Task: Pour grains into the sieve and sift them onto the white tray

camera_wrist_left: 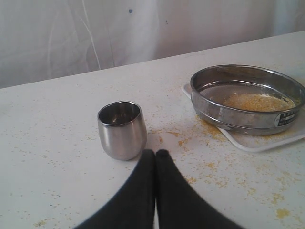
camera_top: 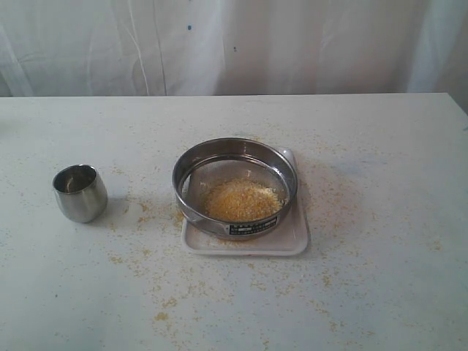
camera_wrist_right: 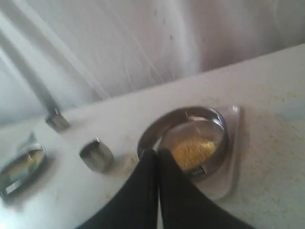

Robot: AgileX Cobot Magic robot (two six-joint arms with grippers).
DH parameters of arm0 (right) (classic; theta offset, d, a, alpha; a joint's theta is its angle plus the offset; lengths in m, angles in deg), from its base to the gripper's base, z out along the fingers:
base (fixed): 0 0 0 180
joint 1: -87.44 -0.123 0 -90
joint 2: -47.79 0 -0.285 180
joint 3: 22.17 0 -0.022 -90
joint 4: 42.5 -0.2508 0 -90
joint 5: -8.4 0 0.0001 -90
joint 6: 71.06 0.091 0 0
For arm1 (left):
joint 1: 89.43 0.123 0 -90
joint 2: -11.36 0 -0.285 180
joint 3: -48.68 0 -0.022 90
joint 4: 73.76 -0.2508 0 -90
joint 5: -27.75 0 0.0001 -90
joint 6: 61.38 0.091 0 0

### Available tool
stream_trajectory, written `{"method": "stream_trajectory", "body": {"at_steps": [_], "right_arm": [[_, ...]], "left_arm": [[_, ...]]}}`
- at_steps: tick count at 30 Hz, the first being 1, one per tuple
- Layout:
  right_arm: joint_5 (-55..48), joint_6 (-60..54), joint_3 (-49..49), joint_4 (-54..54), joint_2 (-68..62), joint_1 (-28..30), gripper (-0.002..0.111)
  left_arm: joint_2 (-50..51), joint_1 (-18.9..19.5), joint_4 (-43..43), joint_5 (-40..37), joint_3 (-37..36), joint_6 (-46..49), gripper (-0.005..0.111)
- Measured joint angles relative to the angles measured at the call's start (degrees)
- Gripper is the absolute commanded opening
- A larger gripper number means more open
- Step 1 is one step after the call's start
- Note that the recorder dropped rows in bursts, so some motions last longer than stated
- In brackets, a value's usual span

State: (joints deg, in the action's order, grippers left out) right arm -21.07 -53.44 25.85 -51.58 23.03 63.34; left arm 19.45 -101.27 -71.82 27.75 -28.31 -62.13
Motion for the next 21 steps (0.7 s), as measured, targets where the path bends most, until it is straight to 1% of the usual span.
{"method": "stream_trajectory", "body": {"at_steps": [2, 3, 5, 7, 9, 10, 14, 21], "right_arm": [[-7.6, -5.4, -8.2, -0.2, -9.3, -1.0, 0.007], [-10.0, -7.5, -12.0, -0.2, -13.2, -1.1, 0.012], [-14.2, -13.5, -18.9, -0.2, -23.1, -1.2, 0.024], [-16.9, -19.1, -24.5, -0.2, -32.0, -1.2, 0.04], [-18.6, -22.7, -29.6, -0.2, -40.8, -1.2, 0.052], [-19.0, -23.9, -32.2, 0.0, -45.7, -1.2, 0.056], [-19.4, -26.2, -40.8, 1.7, -63.4, -1.2, 0.057], [-20.8, -27.2, -54.6, 5.4, -86.2, -1.1, 0.057]], "left_arm": [[0.0, 0.0, 0.0, 0.0, 0.0, 0.0, 0.0], [0.0, 0.0, 0.0, 0.0, 0.0, 0.0, 0.0], [0.0, 0.0, 0.0, 0.0, 0.0, 0.0, 0.0], [0.0, 0.0, 0.0, 0.0, 0.0, 0.0, 0.0], [0.0, 0.0, 0.0, 0.0, 0.0, 0.0, 0.0], [0.0, 0.0, 0.0, 0.0, 0.0, 0.0, 0.0], [0.0, 0.0, 0.0, 0.0, 0.0, 0.0, 0.0], [0.0, 0.0, 0.0, 0.0, 0.0, 0.0, 0.0]]}}
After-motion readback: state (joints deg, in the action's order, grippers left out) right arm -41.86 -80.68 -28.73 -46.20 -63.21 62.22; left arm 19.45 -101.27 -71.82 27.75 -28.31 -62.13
